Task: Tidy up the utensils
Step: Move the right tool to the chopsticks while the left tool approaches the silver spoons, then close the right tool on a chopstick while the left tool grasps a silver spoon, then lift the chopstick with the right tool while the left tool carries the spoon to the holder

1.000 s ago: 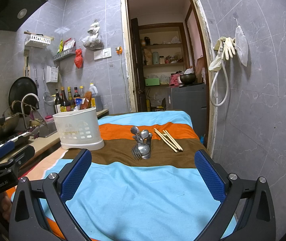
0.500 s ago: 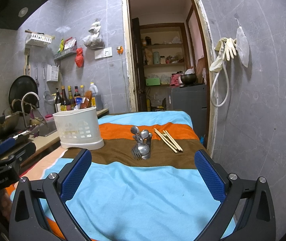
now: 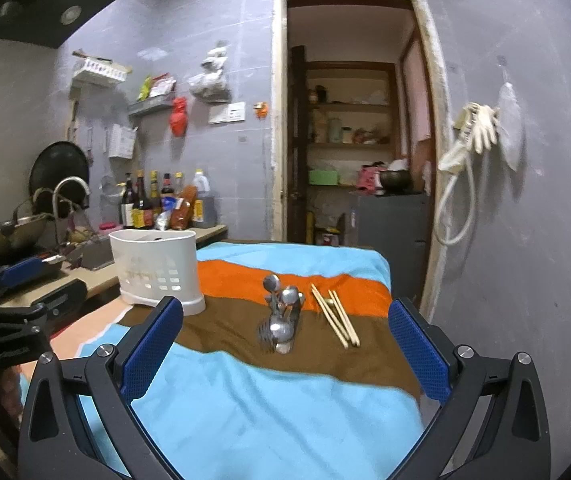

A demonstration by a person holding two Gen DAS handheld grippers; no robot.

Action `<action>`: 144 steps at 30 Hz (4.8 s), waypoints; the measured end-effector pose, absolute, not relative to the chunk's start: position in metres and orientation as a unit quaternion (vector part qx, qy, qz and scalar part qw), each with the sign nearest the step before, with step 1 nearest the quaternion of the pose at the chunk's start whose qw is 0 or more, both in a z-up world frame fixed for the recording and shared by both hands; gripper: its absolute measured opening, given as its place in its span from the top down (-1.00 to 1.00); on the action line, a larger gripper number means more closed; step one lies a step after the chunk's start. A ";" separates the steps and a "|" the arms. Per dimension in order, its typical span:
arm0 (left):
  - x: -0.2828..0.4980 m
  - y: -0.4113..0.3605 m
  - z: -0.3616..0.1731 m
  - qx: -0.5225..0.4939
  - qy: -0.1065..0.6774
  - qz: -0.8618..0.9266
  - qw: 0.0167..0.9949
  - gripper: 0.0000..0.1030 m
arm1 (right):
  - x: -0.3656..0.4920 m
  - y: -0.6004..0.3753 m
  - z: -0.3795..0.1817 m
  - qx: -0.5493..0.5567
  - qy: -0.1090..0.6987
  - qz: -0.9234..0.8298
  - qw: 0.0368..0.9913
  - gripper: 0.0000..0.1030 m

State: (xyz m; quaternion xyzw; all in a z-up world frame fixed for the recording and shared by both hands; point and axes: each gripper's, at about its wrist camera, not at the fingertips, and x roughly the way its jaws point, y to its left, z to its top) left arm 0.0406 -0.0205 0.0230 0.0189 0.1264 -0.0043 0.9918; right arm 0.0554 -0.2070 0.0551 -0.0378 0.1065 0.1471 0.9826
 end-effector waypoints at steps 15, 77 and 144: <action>0.155 -0.045 0.035 -0.021 0.218 -0.106 0.970 -0.91 | 0.175 -0.251 0.073 -0.049 0.181 0.201 0.961 -0.93; 0.417 -0.050 -0.041 -0.108 0.420 -0.127 0.892 1.00 | 0.419 -0.248 -0.031 0.015 0.534 0.225 0.815 0.76; 0.233 0.175 0.095 -0.077 -0.039 0.105 0.991 1.00 | 0.297 -0.047 0.110 0.166 -0.049 0.358 0.918 0.95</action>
